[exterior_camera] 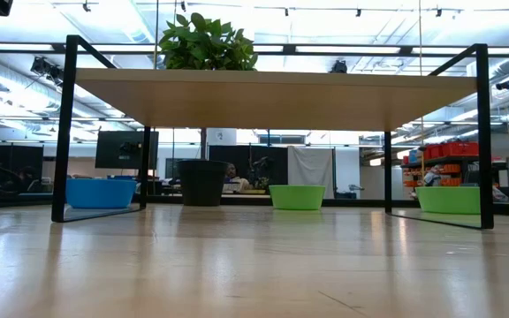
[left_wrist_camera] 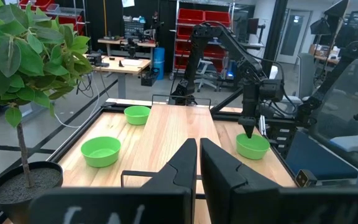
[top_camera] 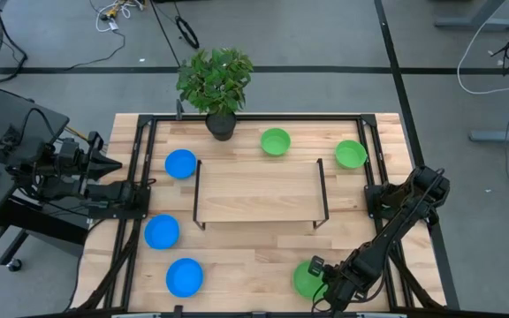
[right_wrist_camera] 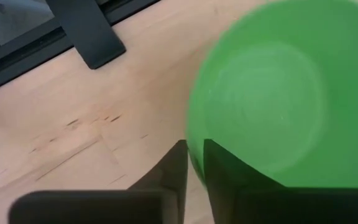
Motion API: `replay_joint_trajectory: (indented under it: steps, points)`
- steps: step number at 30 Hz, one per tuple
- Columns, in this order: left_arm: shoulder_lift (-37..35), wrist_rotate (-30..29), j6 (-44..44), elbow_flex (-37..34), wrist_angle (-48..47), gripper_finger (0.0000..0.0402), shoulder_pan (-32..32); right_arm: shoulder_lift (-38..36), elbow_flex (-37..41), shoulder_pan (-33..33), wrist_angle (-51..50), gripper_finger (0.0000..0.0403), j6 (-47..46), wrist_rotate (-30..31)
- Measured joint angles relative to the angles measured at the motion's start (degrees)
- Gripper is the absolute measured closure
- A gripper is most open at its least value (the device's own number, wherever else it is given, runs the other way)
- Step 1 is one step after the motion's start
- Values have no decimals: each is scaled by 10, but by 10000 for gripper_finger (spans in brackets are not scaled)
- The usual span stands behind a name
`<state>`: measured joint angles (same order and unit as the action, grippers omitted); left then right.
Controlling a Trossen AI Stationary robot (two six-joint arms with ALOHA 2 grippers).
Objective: Pick & Place Mini bowls
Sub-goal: Put the bottom green bowl on the shelf
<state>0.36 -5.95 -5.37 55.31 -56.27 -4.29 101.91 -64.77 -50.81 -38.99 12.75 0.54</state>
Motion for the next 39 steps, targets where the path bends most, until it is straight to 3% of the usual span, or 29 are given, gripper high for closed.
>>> replay_joint_trajectory:
  steps: [22, 35, 39]
  points:
    - [0, 0, 0, 0, 0, 378, 0, -1, -10, 0, -29, 388, -18, 1]
    - [0, 0, 0, 0, 0, 378, 0, -1, -105, 10, -111, 400, -20, 0]
    - [0, 0, 0, 0, 0, 378, 0, -1, -149, 20, -140, 401, -18, 26]
